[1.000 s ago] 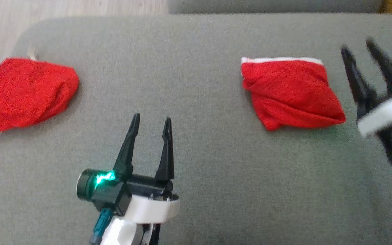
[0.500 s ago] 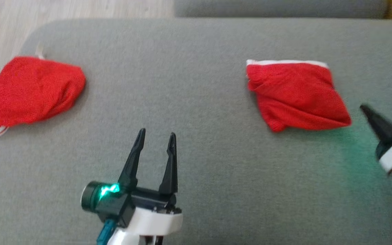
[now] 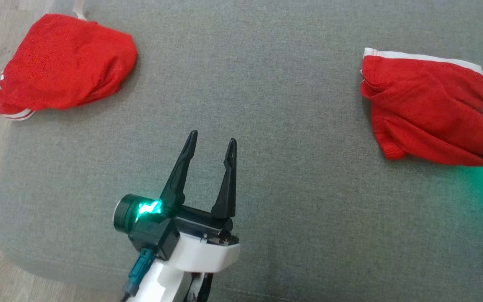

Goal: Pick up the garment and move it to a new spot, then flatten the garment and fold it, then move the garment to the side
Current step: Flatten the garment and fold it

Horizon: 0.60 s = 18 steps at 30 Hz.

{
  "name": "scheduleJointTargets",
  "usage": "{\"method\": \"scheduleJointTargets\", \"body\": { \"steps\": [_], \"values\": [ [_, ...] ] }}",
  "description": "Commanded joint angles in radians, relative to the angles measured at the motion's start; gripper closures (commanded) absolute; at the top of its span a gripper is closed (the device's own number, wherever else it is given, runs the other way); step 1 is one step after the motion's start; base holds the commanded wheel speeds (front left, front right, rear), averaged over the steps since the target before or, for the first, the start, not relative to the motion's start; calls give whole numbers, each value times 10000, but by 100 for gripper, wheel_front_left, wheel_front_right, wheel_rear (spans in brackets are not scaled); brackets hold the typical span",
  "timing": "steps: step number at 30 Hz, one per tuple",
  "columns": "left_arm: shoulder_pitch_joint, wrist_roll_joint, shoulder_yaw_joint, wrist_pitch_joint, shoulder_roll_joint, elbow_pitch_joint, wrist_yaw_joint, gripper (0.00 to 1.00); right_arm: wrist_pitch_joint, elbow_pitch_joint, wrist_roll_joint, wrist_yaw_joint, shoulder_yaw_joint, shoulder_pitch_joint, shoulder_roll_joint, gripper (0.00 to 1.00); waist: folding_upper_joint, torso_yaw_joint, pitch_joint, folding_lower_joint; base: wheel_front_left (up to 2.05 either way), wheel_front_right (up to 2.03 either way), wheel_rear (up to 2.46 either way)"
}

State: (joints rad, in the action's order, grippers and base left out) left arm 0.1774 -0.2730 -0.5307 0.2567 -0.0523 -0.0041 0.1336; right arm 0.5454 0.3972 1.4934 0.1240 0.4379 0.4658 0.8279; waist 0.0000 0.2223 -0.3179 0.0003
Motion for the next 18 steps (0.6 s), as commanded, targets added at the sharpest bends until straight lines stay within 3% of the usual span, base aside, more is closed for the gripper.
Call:
{"method": "scheduleJointTargets", "body": {
  "steps": [1,4,12,14,18],
  "values": [
    [312,-44,214,51,20,-273,78,0,352,-412,221,67,26,-91,404,100,0,25,-98,-3,0,0,0],
    [418,-7,225,51,20,-211,91,0,948,-1167,367,67,304,-568,639,100,0,-92,-78,-3,0,0,0],
    [422,39,375,51,20,-217,134,0,1333,-3062,691,67,392,-2063,1597,100,0,-460,35,-3,0,0,0],
    [436,18,372,51,20,-211,129,0,1121,-3414,721,67,301,-2326,1687,100,0,-489,41,-3,0,0,0],
    [454,-26,361,51,20,-230,151,0,-306,-4183,458,67,-372,-2256,1364,100,0,-516,82,-3,0,0,0]
  ]
}}
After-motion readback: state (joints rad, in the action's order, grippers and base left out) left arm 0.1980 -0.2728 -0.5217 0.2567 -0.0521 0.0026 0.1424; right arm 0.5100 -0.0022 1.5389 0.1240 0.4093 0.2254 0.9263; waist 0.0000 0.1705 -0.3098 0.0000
